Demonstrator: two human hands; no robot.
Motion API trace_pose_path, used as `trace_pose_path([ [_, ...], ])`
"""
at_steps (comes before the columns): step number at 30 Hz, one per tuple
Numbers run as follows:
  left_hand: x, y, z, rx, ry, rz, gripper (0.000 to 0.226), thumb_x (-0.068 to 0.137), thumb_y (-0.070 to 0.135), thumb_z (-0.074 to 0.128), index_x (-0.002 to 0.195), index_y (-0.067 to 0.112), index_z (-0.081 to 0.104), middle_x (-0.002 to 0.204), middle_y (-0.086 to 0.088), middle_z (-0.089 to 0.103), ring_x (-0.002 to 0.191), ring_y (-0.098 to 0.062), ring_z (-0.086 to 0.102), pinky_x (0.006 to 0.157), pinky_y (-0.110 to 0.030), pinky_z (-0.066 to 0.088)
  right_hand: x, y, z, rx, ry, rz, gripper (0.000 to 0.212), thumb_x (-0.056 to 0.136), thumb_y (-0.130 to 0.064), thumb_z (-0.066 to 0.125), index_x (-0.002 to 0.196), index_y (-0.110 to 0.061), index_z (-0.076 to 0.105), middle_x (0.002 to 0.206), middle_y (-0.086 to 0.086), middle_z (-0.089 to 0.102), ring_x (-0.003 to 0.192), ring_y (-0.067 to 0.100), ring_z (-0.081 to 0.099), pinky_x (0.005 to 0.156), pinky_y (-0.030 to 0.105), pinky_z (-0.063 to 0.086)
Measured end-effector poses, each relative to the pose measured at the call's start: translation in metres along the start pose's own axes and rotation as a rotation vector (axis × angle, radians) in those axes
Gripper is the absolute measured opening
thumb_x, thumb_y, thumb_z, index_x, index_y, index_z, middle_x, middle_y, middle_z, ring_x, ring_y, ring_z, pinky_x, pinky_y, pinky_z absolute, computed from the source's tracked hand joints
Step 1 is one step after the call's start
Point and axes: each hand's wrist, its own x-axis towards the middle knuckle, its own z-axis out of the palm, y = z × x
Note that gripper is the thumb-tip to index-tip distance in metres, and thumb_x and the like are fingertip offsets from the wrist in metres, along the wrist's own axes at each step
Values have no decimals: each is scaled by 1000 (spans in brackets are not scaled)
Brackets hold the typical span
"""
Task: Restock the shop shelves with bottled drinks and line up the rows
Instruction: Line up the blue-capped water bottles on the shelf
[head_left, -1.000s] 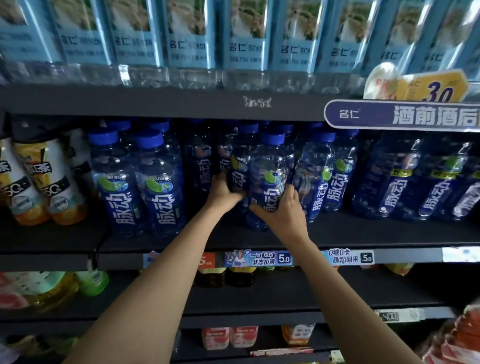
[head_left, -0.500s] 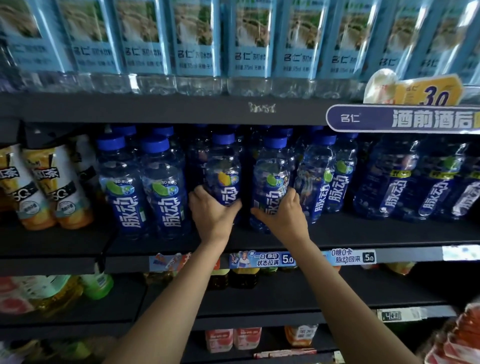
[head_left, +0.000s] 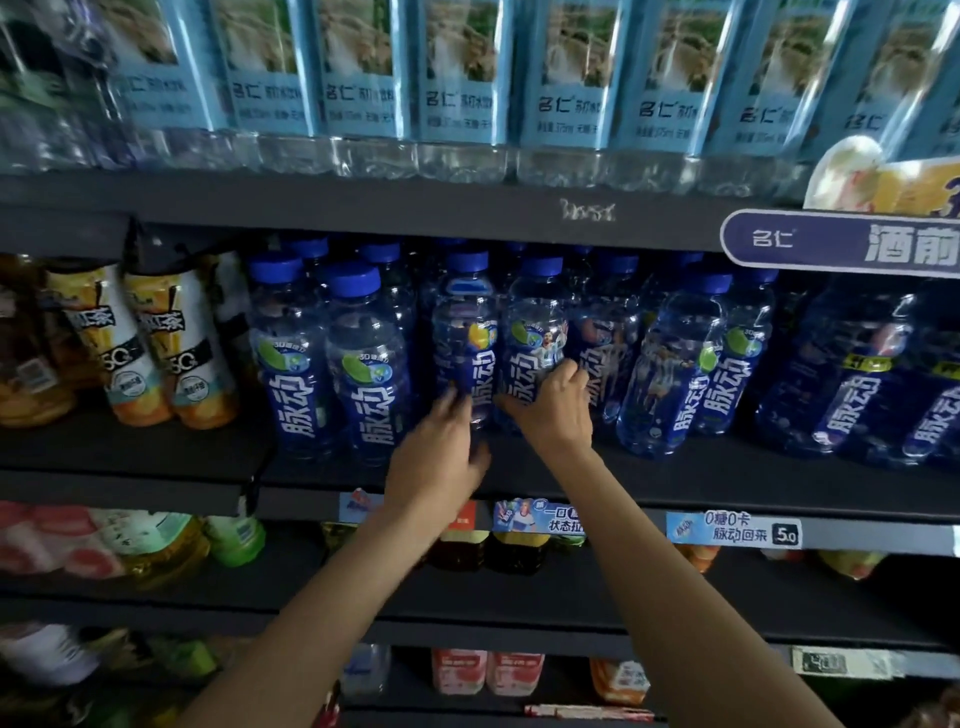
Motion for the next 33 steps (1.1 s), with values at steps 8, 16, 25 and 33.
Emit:
trace_pose_path([
  [8, 12, -42, -31, -11, 446, -158, 58, 74, 20, 75, 121, 4, 46, 120, -25, 43, 112, -38, 44, 91, -42, 43, 9, -10, 12, 104, 29, 50, 63, 78, -36, 72, 117, -3, 35, 130, 15, 40, 114, 34, 49, 80, 42, 47],
  [16, 14, -49, -16, -46, 541, -87, 56, 77, 21, 73, 119, 22, 36, 124, -24, 41, 112, -33, 39, 89, -40, 44, 12, -19, 23, 45, 101, 60, 70, 76, -41, 73, 120, -4, 33, 130, 14, 39, 118, 32, 48, 78, 41, 48],
  [25, 14, -52, -18, -47, 520, -58, 50, 78, 25, 70, 114, 22, 36, 121, -24, 42, 107, -36, 43, 83, -39, 49, 2, -22, 13, 57, 65, 64, 78, 78, -37, 72, 131, -1, 28, 136, 20, 30, 126, 35, 35, 95, 41, 41],
  [33, 12, -56, -24, -4, 502, -25, 54, 75, 20, 74, 115, 21, 38, 117, -23, 45, 102, -35, 47, 78, -35, 49, -15, -68, 13, 34, 182, -411, 68, 91, -26, 57, 145, -6, 20, 149, 11, 27, 105, 28, 59, 72, 30, 45],
])
